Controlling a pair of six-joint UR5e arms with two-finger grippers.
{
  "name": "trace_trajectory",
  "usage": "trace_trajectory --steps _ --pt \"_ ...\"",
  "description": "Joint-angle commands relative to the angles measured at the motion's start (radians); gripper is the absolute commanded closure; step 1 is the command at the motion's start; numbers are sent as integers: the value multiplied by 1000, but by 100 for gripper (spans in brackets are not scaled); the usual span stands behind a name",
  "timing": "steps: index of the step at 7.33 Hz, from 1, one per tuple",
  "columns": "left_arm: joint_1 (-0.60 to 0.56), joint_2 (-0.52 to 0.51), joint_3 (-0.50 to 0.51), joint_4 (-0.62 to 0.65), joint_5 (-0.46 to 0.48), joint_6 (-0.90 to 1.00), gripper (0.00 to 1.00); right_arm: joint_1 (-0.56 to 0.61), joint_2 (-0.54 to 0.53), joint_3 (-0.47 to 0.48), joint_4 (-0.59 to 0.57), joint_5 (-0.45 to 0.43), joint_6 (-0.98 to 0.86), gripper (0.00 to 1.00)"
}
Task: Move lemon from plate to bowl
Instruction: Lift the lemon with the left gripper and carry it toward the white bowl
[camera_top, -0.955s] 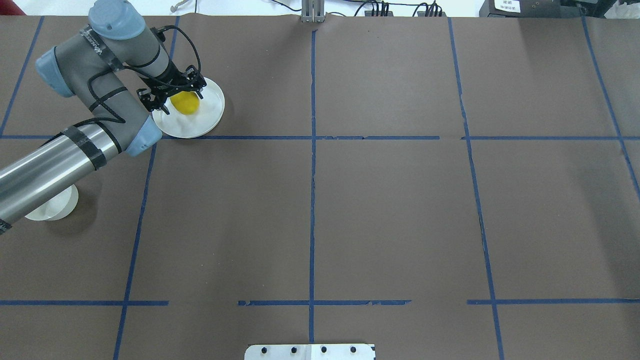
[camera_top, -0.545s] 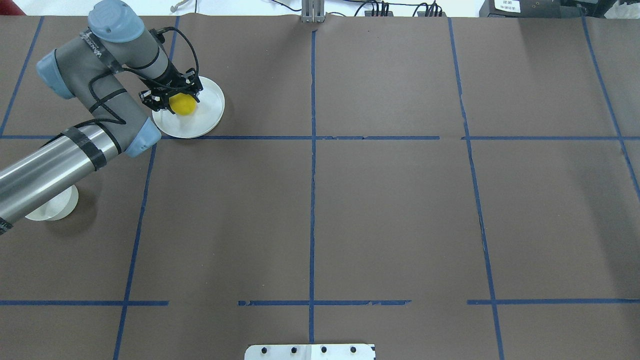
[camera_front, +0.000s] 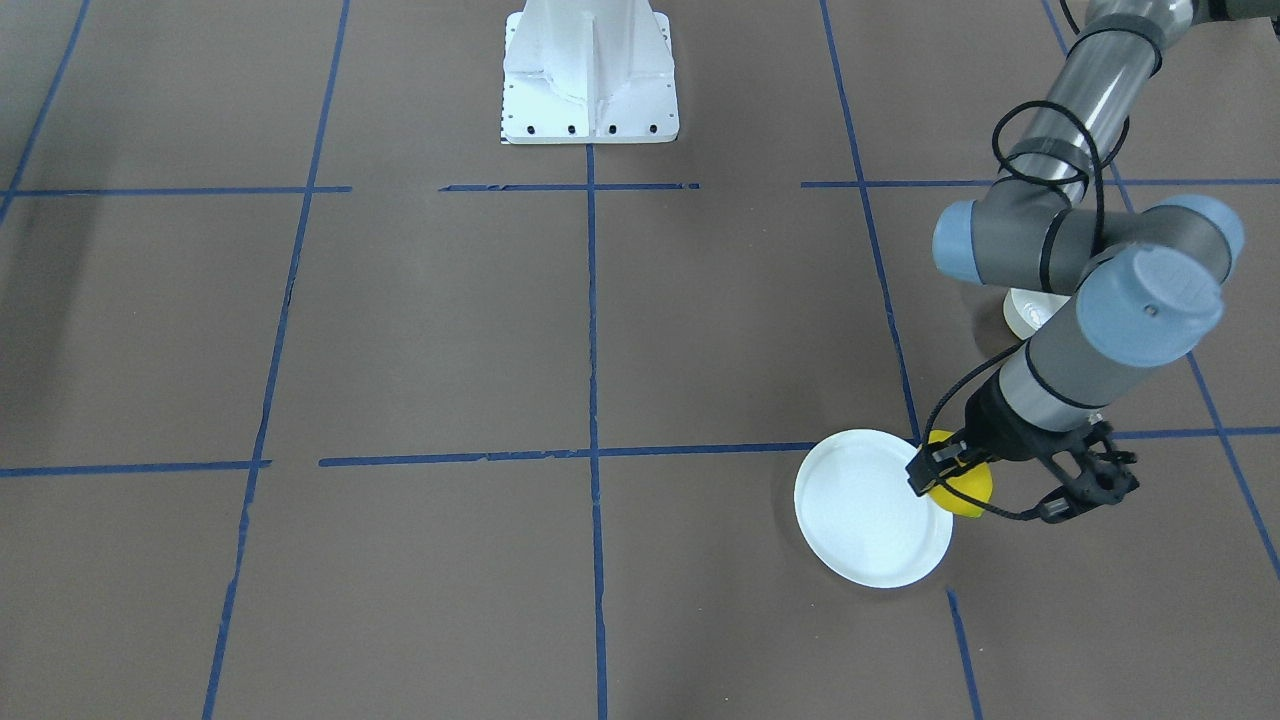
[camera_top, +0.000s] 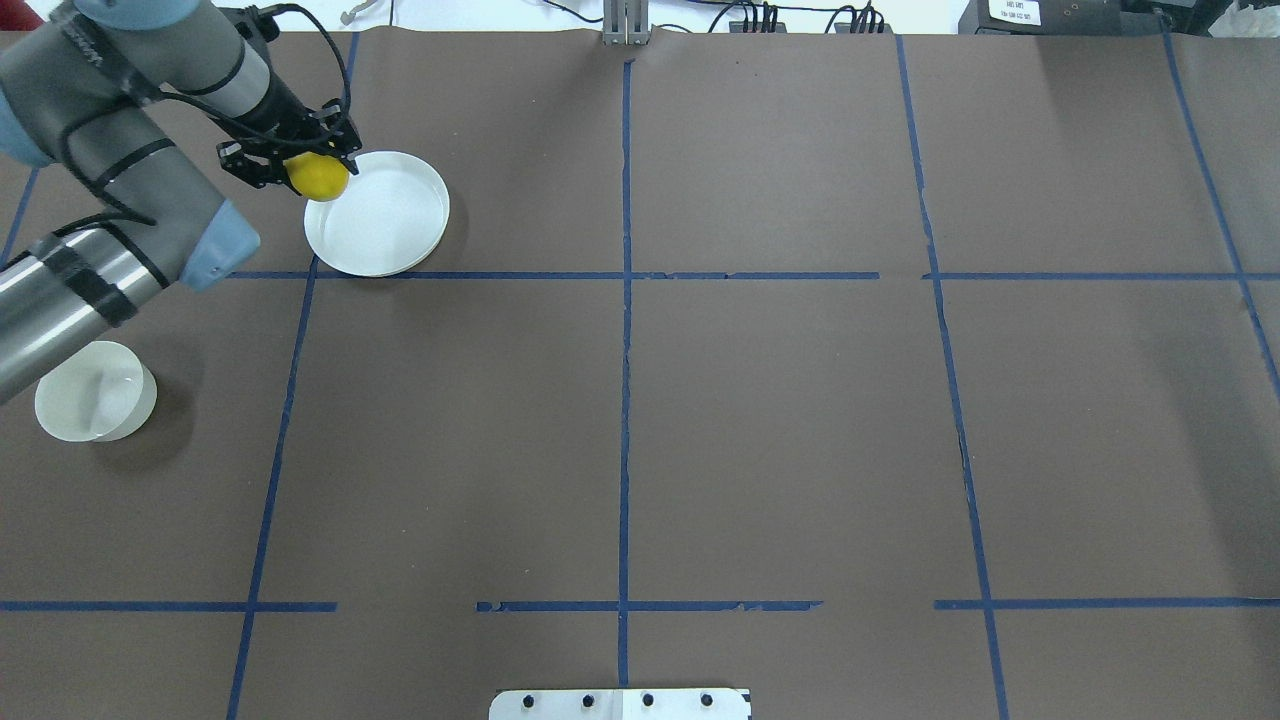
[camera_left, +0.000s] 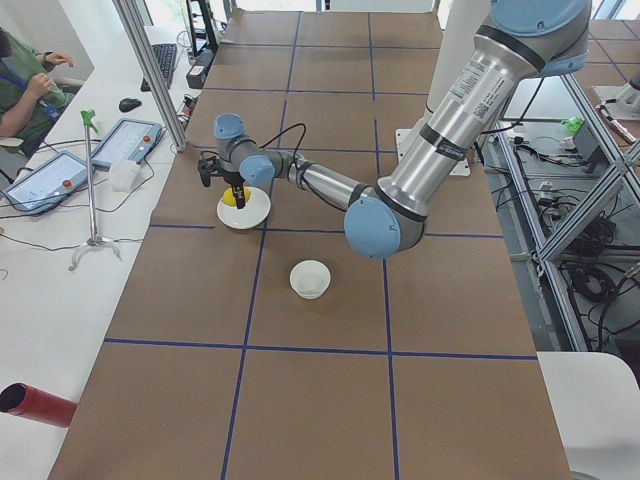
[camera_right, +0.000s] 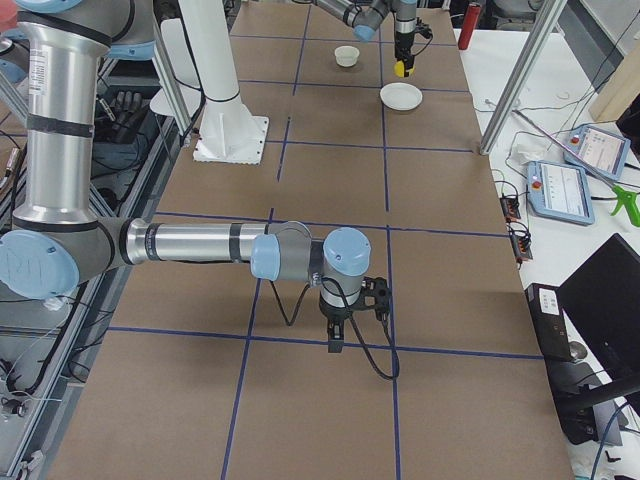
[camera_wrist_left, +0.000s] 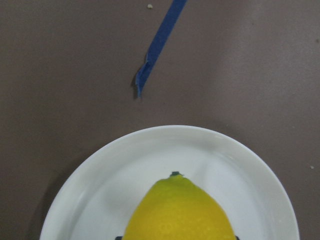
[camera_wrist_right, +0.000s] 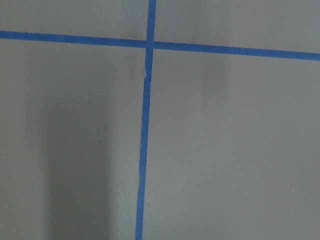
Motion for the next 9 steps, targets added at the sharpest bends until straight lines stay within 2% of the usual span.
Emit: trace_trajectory --steps 1,3,4,5,6,7,9 --pt "-48 210 -318 124 4 208 96 0 0 0 0 0 0 0" --pt "-48 462 -473 73 25 340 96 0 0 0 0 0 0 0" --pt "-48 581 -491 -37 92 359 96 0 0 0 0 0 0 0" --pt "-43 667 -461 -185 102 353 96 0 0 0 0 0 0 0" --pt "-42 703 -410 -293 107 332 96 0 0 0 0 0 0 0" --pt "-34 709 -375 -344 108 290 96 0 0 -2 -2 0 0 0" --pt "32 738 -355 -387 108 238 97 0 0 0 0 0 0 0"
